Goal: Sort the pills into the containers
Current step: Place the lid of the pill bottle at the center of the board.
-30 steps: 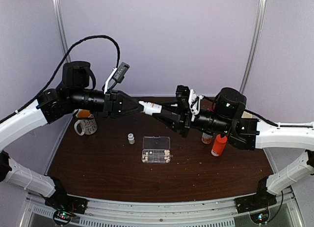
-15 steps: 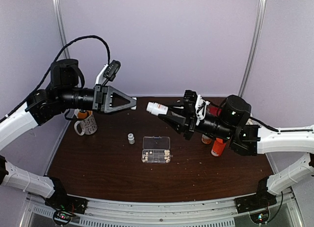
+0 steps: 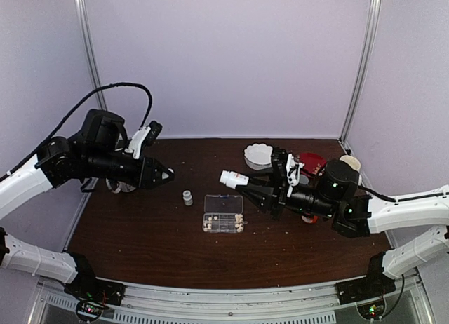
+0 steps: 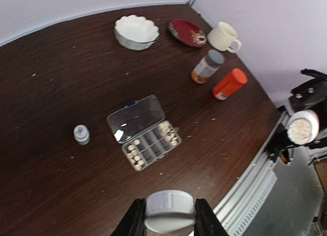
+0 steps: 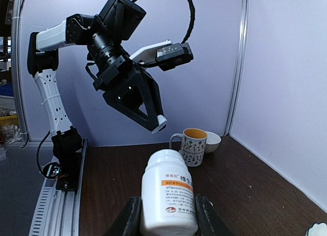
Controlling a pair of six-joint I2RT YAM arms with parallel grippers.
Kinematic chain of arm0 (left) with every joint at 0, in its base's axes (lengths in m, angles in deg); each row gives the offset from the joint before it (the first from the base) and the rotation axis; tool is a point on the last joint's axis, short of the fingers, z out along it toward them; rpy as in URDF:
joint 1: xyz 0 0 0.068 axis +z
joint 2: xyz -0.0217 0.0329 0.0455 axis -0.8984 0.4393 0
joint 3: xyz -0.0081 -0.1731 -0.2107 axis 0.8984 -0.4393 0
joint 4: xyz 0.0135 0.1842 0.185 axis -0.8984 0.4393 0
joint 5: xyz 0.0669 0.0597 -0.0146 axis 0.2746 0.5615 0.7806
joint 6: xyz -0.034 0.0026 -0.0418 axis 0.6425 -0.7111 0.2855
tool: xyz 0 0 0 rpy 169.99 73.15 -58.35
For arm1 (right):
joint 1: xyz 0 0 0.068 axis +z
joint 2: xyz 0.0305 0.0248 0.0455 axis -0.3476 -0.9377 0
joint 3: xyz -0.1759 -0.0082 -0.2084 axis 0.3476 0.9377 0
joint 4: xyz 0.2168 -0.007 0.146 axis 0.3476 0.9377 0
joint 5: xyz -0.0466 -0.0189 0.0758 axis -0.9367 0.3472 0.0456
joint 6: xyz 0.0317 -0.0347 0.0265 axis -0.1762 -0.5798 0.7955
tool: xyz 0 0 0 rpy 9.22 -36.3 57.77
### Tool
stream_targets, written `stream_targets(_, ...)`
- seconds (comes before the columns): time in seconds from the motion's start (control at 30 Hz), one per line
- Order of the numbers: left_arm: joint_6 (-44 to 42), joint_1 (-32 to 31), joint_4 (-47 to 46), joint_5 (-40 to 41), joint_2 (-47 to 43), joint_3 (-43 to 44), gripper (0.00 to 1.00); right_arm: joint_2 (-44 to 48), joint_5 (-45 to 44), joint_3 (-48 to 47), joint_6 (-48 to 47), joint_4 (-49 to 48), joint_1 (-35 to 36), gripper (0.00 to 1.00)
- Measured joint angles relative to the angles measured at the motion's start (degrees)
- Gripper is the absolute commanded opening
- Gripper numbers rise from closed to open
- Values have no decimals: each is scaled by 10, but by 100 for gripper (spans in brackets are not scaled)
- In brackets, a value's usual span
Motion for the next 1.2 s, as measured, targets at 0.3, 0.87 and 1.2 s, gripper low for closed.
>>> stream_targets(0.3,-24,0,23,146,31,-103,0,0,-19,57,83,-44,0,12)
stream_targets(0.87,6,0,-77,207,252,-141,0,-48,-35,133,152,-133,-3,12)
stream_targets(1.2,19,0,-128,188,322,-146,0,-110,-36,152,172,-189,-9,14)
